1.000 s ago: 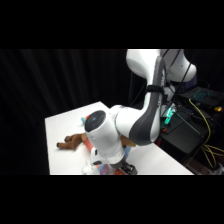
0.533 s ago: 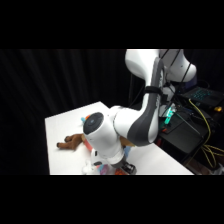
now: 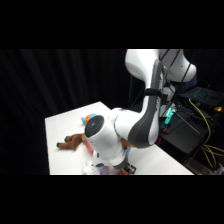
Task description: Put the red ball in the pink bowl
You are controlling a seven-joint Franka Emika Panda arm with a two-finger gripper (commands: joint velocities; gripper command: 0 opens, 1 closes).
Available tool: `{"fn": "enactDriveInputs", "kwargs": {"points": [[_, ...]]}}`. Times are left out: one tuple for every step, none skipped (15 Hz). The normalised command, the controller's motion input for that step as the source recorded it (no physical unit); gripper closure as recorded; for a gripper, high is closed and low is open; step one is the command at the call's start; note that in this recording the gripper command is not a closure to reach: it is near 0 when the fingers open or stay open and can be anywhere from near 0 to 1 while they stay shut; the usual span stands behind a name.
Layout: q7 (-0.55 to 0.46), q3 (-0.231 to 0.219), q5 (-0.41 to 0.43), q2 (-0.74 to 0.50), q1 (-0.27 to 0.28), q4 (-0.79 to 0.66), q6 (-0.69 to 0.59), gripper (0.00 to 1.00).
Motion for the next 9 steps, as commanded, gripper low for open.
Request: {"fn": "enactDriveInputs", "kwargs": {"points": [[-0.15, 0.053, 0.137, -0.18, -0.116, -0.12, 0.01, 0.13], [-0.15, 0.052, 0.148, -0.27, -0.132, -0.21, 0.02, 0.13], [-0.12, 0.036, 0.15, -0.4, -0.143, -0.33, 0.05, 0.13], [-0.12, 0.033, 0.163, -0.53, -0.161, -0.47, 0.07, 0.13], [-0.11, 0.015, 0.164, -0.66, -0.163, -0.6, 0.09, 0.13], [-0.12, 0.013, 0.186, -0.75, -0.175, -0.7, 0.11, 0.13], [-0.09, -0.01, 0.19, -0.85, -0.164, -0.82, 0.14, 0.13], [-0.09, -0.02, 0.204, -0.86, -0.151, -0.82, 0.14, 0.13], [-0.06, -0.046, 0.194, -0.84, -0.118, -0.78, 0.13, 0.13]]}}
